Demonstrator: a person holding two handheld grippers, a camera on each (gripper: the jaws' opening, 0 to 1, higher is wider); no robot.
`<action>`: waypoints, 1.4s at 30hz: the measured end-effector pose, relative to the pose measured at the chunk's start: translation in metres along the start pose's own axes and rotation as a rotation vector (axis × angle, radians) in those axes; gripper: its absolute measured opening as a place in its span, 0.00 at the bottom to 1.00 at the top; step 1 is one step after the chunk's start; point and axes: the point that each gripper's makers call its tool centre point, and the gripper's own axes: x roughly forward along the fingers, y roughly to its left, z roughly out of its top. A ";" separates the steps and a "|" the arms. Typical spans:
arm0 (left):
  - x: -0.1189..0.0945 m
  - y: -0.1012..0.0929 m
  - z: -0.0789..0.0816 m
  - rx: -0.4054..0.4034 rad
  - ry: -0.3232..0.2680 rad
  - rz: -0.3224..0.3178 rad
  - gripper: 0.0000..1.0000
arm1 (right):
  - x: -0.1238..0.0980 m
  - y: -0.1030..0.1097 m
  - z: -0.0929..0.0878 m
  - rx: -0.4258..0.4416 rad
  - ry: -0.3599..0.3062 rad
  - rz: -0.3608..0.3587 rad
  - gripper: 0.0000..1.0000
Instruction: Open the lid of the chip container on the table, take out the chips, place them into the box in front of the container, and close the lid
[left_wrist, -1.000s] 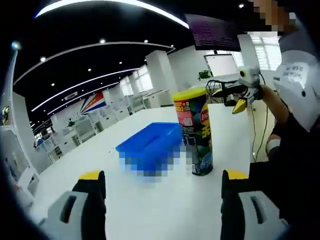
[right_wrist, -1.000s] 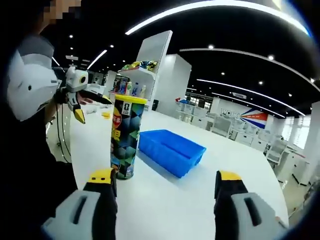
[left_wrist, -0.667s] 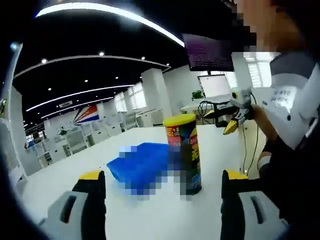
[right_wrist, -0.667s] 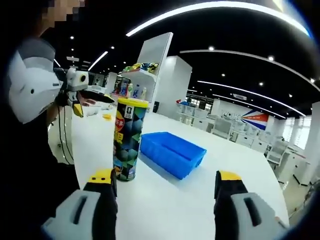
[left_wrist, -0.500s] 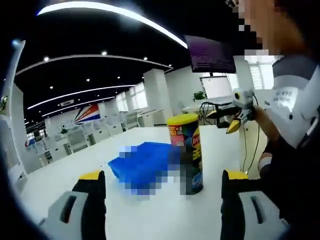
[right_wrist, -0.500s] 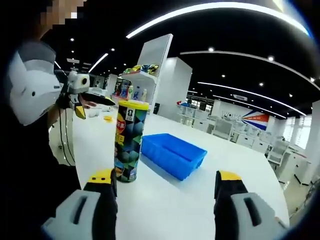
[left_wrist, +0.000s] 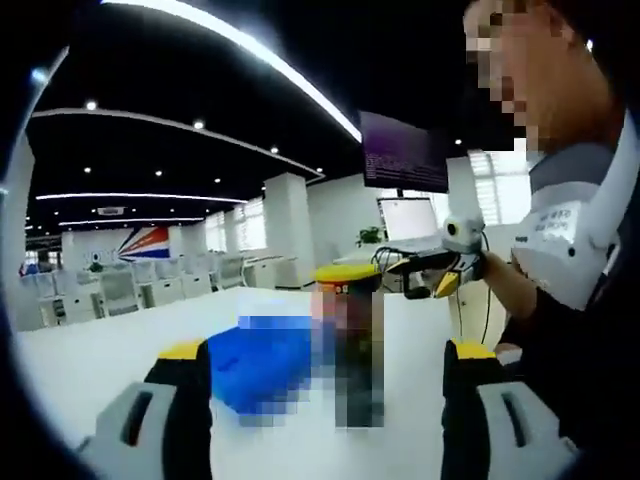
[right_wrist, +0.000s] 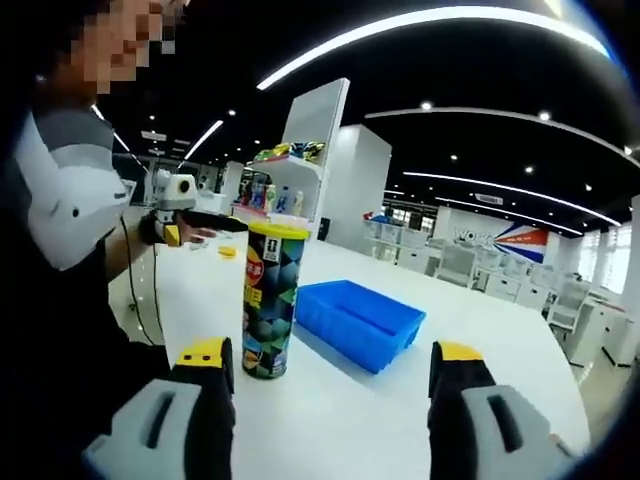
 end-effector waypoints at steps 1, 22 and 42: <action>0.002 0.001 -0.001 -0.004 -0.008 -0.003 0.96 | 0.000 0.000 0.002 0.001 -0.005 0.002 0.74; 0.087 -0.035 -0.057 -0.136 -0.113 -0.351 0.90 | -0.005 -0.002 0.004 -0.015 0.001 -0.008 0.73; 0.110 -0.038 -0.082 -0.160 -0.078 -0.342 0.73 | 0.003 -0.001 -0.002 -0.011 0.018 -0.004 0.72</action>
